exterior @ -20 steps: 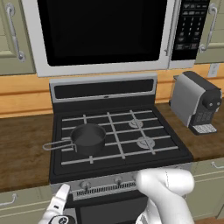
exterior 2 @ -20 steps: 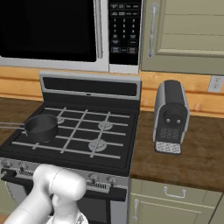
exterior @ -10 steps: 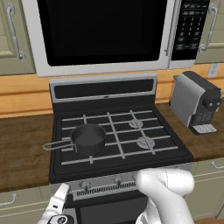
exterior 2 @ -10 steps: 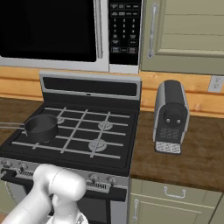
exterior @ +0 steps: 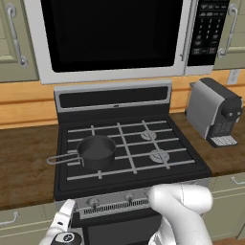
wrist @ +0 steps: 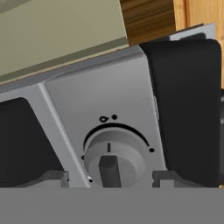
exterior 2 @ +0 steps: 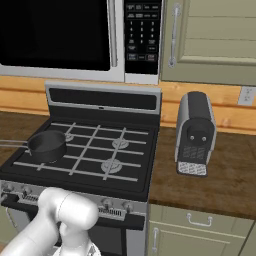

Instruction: Turn off the front left burner of the stove.

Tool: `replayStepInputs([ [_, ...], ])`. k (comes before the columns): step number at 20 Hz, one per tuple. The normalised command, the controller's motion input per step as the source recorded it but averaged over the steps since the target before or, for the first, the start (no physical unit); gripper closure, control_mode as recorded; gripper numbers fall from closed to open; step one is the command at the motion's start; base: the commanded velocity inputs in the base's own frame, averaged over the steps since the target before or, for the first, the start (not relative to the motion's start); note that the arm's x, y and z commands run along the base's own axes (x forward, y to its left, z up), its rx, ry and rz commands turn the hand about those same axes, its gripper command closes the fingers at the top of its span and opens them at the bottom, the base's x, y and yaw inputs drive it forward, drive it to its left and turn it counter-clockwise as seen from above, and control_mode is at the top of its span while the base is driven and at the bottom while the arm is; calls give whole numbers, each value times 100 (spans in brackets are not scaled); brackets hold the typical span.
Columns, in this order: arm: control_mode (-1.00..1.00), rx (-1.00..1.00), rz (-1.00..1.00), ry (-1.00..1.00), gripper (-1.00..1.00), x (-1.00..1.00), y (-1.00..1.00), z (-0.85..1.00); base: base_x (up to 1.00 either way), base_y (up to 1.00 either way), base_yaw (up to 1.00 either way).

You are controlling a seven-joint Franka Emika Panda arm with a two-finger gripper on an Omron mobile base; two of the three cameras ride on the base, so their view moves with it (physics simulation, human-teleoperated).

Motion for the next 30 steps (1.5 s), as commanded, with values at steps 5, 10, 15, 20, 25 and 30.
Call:
replayStepInputs([
  [5, -100, 1, 0, 0, 100, 2, 0, 11, 0, 0, 0],
  [10, -100, 5, -2, 4, 100, 14, 0, 33, 0, 0, 0],
  [15, -100, 26, -13, 8, 100, 18, 0, 32, 0, 0, 0],
  [20, -100, 38, -20, 1, 100, 0, -1, 30, 0, 0, 0],
  [25, -100, 41, -24, 0, 100, 0, -5, 27, 0, 0, 0],
  [30, -100, 45, -27, 0, 100, 0, -4, 24, 0, 0, 0],
])
